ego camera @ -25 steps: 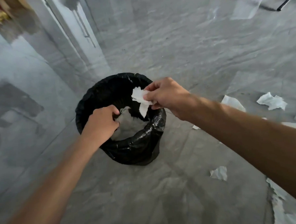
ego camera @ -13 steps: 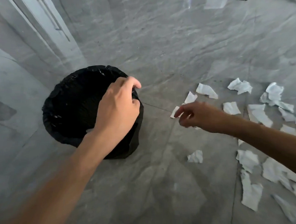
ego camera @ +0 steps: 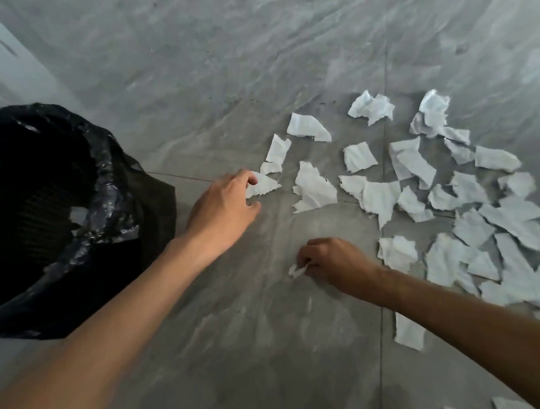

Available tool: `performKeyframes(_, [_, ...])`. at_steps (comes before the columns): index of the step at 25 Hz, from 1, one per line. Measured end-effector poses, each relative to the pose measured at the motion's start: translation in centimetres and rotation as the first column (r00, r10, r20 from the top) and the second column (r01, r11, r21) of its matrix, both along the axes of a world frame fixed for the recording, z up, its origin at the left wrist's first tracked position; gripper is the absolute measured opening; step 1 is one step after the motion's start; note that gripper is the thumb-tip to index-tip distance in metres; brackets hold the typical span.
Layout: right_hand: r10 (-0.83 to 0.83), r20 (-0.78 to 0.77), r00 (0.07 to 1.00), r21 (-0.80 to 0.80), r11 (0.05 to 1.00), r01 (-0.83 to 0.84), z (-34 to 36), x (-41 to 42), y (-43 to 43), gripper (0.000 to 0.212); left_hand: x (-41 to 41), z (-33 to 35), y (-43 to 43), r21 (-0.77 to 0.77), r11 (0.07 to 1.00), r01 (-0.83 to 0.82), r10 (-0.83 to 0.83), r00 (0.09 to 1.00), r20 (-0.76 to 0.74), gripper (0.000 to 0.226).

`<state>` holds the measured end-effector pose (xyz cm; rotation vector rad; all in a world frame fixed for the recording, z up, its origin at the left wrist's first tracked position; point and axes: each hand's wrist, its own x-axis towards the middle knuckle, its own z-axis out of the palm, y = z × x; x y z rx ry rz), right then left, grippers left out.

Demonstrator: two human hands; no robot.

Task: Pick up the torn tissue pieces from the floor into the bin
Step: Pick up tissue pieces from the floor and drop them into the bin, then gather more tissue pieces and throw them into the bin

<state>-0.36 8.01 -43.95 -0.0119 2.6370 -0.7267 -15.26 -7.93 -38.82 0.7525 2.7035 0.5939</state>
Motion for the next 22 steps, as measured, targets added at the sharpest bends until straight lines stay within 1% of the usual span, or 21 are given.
performKeyframes(2, [-0.193, -0.092, 0.977, -0.054, 0.981, 0.188, 0.1, -1.1, 1.7, 0.012, -1.1, -2.5, 1.1, -0.046, 0.999, -0.028, 0.027, 0.999, -0.020, 0.039])
performKeyframes(3, [-0.298, -0.170, 0.939, -0.058, 0.954, 0.292, 0.0, -2.2, 2.9, 0.009, -1.6, -3.8, 1.6, -0.054, 0.998, -0.033, 0.032, 0.999, -0.032, 0.041])
performKeyframes(4, [-0.373, -0.235, 0.898, -0.055, 0.927, 0.371, 0.0, -3.5, 4.1, 0.008, -2.0, -4.9, 2.0, -0.056, 0.998, -0.029, 0.027, 0.999, -0.040, 0.043])
performKeyframes(5, [-0.405, -0.277, 0.871, -0.042, 0.911, 0.410, -0.1, -4.7, 5.1, 0.008, -2.2, -5.8, 2.4, -0.065, 0.998, -0.020, 0.017, 0.999, -0.047, 0.046])
performKeyframes(6, [-0.391, -0.298, 0.871, -0.014, 0.914, 0.406, -0.4, -5.9, 5.9, 0.008, -2.5, -6.5, 2.7, -0.080, 0.997, -0.008, 0.003, 0.998, -0.062, 0.048])
performKeyframes(7, [-0.343, -0.301, 0.890, 0.027, 0.930, 0.367, -0.9, -6.8, 6.3, 0.009, -2.9, -7.0, 3.0, -0.091, 0.996, 0.001, -0.009, 0.996, -0.085, 0.049])
performKeyframes(9, [-0.247, -0.294, 0.923, 0.088, 0.955, 0.284, -1.8, -7.8, 6.1, 0.009, -3.6, -7.3, 3.4, -0.062, 0.998, 0.009, -0.015, 0.995, -0.101, 0.041])
performKeyframes(10, [-0.236, -0.306, 0.922, 0.082, 0.959, 0.272, -2.2, -7.9, 5.9, 0.009, -3.9, -7.3, 3.5, -0.034, 0.999, 0.017, -0.020, 0.996, -0.087, 0.031])
performKeyframes(12, [-0.262, -0.341, 0.903, 0.017, 0.958, 0.285, -2.9, -8.1, 5.7, 0.011, -4.3, -7.2, 3.5, 0.014, 1.000, 0.017, -0.016, 0.999, -0.043, 0.011])
performKeyframes(13, [-0.281, -0.341, 0.897, -0.020, 0.956, 0.292, -3.0, -8.0, 5.7, 0.013, -4.4, -7.0, 3.4, 0.047, 0.999, -0.007, 0.009, 0.999, -0.035, 0.006])
performKeyframes(14, [-0.305, -0.332, 0.892, -0.051, 0.951, 0.306, -3.0, -7.8, 5.7, 0.013, -4.5, -6.7, 3.3, 0.088, 0.996, -0.032, 0.038, 0.998, -0.057, 0.005])
performKeyframes(15, [-0.339, -0.324, 0.883, -0.083, 0.940, 0.330, -3.0, -7.5, 5.8, 0.013, -4.9, -6.3, 3.6, 0.121, 0.992, -0.039, 0.052, 0.992, -0.112, 0.006])
performKeyframes(17, [-0.447, -0.300, 0.843, -0.184, 0.894, 0.408, -2.5, -6.9, 6.0, 0.012, -5.9, -5.5, 5.2, 0.131, 0.991, 0.013, 0.016, 0.976, -0.217, 0.009])
performKeyframes(18, [-0.513, -0.279, 0.812, -0.244, 0.855, 0.457, -2.1, -6.4, 6.0, 0.011, -6.7, -5.2, 6.2, 0.100, 0.993, 0.066, -0.043, 0.975, -0.218, 0.010])
performKeyframes(20, [-0.634, -0.235, 0.737, -0.336, 0.764, 0.551, -1.1, -5.4, 6.1, 0.008, -7.9, -5.1, 8.6, -0.005, 0.984, 0.179, -0.178, 0.975, -0.130, 0.010])
performKeyframes(22, [-0.714, -0.192, 0.673, -0.390, 0.685, 0.615, -0.2, -4.4, 6.4, 0.008, -8.5, -5.5, 10.1, -0.111, 0.962, 0.249, -0.253, 0.967, -0.030, 0.011])
